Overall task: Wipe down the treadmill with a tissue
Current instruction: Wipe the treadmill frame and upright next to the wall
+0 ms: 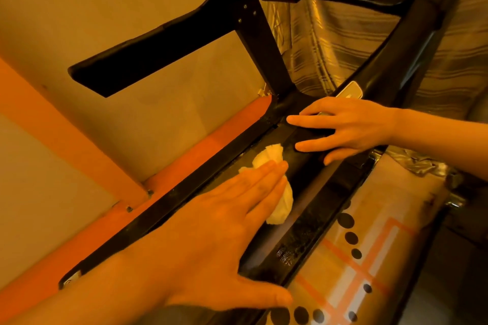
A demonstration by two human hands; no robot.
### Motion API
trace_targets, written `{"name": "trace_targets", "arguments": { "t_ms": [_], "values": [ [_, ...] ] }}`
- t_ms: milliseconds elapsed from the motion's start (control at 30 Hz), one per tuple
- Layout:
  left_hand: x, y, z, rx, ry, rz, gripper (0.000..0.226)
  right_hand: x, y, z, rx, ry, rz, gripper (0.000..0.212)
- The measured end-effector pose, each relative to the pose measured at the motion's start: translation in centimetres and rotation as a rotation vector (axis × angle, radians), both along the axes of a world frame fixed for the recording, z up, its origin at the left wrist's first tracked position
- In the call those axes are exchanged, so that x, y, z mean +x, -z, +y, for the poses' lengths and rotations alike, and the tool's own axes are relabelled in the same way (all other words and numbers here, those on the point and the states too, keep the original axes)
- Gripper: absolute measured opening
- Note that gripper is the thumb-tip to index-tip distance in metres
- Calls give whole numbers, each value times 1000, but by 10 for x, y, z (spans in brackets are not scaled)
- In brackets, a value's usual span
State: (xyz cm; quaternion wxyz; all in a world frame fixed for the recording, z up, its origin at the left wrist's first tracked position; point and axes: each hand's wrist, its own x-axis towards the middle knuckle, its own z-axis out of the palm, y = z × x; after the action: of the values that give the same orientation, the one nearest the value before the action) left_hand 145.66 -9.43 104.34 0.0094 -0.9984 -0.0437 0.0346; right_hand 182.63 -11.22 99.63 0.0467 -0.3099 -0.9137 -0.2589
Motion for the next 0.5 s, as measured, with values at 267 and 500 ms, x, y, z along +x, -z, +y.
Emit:
{"name": "trace_targets", "arguments": {
  "t_ms": [267, 500],
  "values": [
    [33, -20, 9, -120, -13, 81, 117, 1, -4, -5, 49, 64, 83, 64],
    [19, 1, 14, 33, 43, -88, 80, 11, 4, -7, 86, 176, 172, 71]
  ]
}}
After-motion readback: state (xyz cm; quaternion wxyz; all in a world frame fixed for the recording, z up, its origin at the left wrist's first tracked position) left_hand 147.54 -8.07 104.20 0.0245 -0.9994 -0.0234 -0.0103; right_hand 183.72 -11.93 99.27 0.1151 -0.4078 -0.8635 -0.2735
